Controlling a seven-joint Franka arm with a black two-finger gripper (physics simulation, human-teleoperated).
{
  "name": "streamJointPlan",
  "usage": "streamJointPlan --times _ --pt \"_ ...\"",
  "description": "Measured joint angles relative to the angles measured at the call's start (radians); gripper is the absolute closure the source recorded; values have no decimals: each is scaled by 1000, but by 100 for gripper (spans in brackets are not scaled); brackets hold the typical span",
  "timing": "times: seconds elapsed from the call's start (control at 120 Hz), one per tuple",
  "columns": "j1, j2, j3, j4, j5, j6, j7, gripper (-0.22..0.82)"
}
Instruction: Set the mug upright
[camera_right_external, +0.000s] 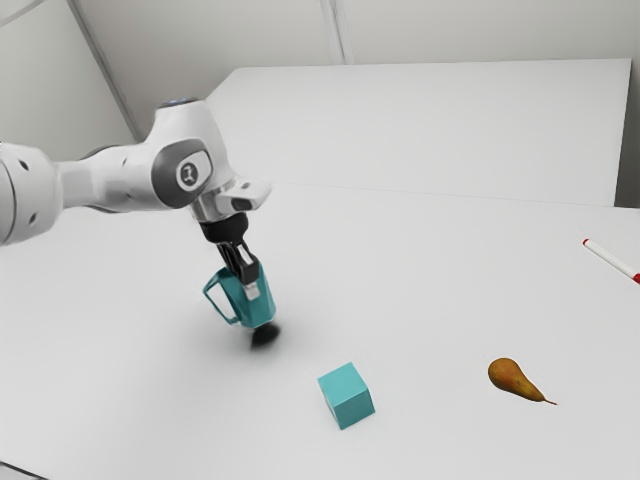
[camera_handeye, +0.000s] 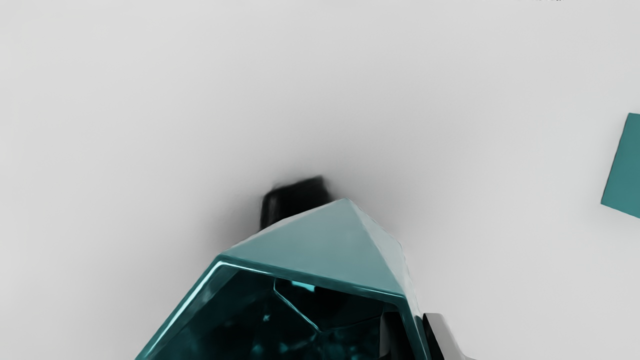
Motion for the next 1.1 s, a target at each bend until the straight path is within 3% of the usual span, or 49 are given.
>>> streamJointPlan --times 0.183,0.442,0.9,1.025,1.1 --pt "-29 4 -30 -26 160 167 -22 79" --pt "27 41 -31 -47 204 320 -53 79" --pt "17 92 -40 -66 211 398 -106 78" --pt "17 100 -40 -66 200 401 -111 71" --pt "17 98 -40 -64 193 399 -111 55"
